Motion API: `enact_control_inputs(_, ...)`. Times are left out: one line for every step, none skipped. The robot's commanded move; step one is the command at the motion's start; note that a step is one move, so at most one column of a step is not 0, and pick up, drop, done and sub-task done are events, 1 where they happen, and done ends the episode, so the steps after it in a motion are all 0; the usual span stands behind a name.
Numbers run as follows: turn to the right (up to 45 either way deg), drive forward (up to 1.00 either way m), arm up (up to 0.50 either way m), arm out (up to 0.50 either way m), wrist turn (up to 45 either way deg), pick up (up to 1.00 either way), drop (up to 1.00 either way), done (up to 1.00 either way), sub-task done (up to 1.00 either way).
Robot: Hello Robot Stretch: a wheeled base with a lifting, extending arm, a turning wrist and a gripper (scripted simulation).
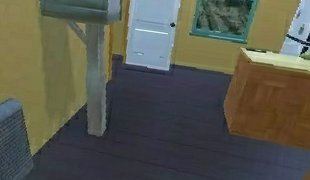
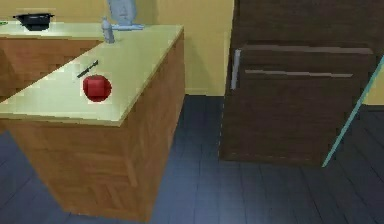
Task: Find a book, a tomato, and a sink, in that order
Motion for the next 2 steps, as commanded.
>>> enact_control_inputs(6.0, 0.0, 0.0, 0.0, 0.0, 0.0, 0.0, 0.0, 0.0)
enact_control_inputs(0.0, 1.0, 0.0, 0.0, 0.0, 0.0, 0.0, 0.0, 0.0)
